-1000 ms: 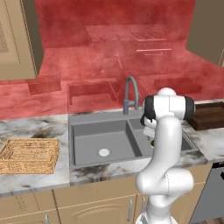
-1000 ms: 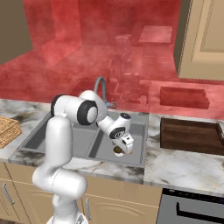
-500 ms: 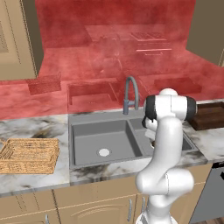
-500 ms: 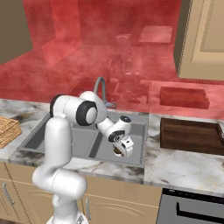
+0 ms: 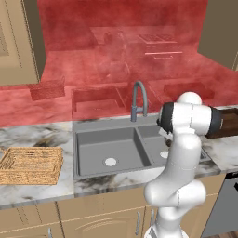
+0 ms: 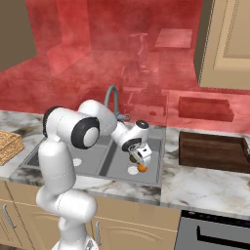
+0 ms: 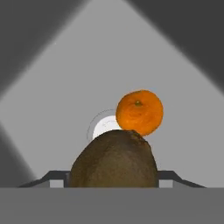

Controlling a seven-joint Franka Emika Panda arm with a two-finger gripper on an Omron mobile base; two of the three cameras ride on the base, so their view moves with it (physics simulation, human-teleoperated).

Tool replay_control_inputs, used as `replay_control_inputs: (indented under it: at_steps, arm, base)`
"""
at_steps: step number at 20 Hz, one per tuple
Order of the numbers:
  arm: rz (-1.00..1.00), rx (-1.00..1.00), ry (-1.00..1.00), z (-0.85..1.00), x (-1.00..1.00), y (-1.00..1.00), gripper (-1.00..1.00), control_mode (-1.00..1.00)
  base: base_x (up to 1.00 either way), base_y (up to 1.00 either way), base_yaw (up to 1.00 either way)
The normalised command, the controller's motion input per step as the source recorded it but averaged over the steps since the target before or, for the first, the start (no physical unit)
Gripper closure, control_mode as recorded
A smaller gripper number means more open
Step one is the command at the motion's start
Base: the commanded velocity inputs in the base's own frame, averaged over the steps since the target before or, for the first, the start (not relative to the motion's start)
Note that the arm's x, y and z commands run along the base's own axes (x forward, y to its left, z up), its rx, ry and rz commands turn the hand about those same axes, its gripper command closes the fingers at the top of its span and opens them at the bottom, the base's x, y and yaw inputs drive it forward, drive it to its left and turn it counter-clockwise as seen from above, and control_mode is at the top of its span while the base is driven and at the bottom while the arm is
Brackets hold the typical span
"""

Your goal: Pick up all produce items and place them in the sink. Turn on the sink faucet to wash them. Then turn the sink off and put them in the tray.

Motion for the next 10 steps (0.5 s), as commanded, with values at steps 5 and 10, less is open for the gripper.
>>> replay_control_inputs:
  at_steps: [5, 10]
  arm:
    - [0.0, 0.0, -0.2, 1.0, -0.34, -0.62, 1.0, -1.0]
    - [-0.01, -0.07, -0.16, 1.0, -0.28, -0.81, 1.0, -1.0]
  base:
    - [0.0, 0.0, 0.0]
    - [0.0, 0.0, 0.0]
